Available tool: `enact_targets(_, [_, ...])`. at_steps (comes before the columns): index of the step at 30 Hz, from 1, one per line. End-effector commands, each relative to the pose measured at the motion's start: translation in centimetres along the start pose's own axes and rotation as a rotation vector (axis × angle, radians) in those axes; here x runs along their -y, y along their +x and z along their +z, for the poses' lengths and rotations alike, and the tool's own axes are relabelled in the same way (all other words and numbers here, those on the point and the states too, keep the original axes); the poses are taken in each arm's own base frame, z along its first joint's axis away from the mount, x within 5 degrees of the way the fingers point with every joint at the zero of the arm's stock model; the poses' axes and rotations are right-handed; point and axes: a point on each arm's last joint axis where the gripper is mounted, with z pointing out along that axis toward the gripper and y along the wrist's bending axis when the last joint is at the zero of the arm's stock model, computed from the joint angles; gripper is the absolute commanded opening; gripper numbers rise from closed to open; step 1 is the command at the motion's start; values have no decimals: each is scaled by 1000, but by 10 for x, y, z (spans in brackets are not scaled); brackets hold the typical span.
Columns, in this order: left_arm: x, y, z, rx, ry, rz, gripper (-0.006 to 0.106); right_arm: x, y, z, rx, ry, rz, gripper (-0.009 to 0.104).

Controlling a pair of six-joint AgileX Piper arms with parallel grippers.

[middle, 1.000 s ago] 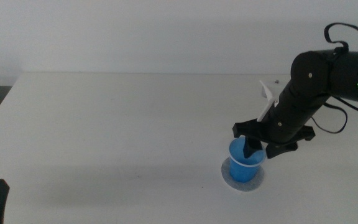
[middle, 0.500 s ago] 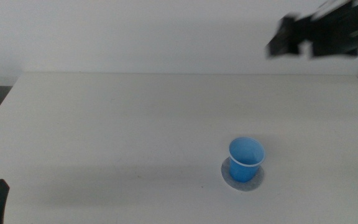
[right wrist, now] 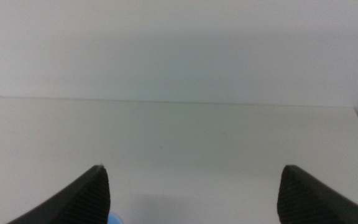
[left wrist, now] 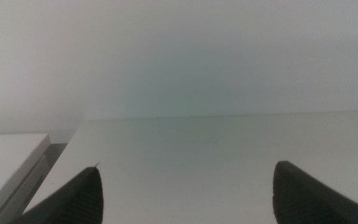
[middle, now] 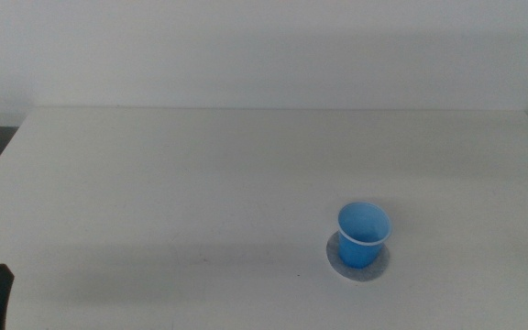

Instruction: Place an empty cup on a cup mat.

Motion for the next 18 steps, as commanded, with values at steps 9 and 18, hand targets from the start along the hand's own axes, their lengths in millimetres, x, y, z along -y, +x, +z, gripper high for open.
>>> enact_targets(9, [0, -1, 0, 17, 2, -5, 94, 10, 64, -24, 99, 10, -65, 93])
enact_targets(18, [0, -1, 0, 17, 2, -5, 94, 19, 139, -29, 82, 13, -86, 93])
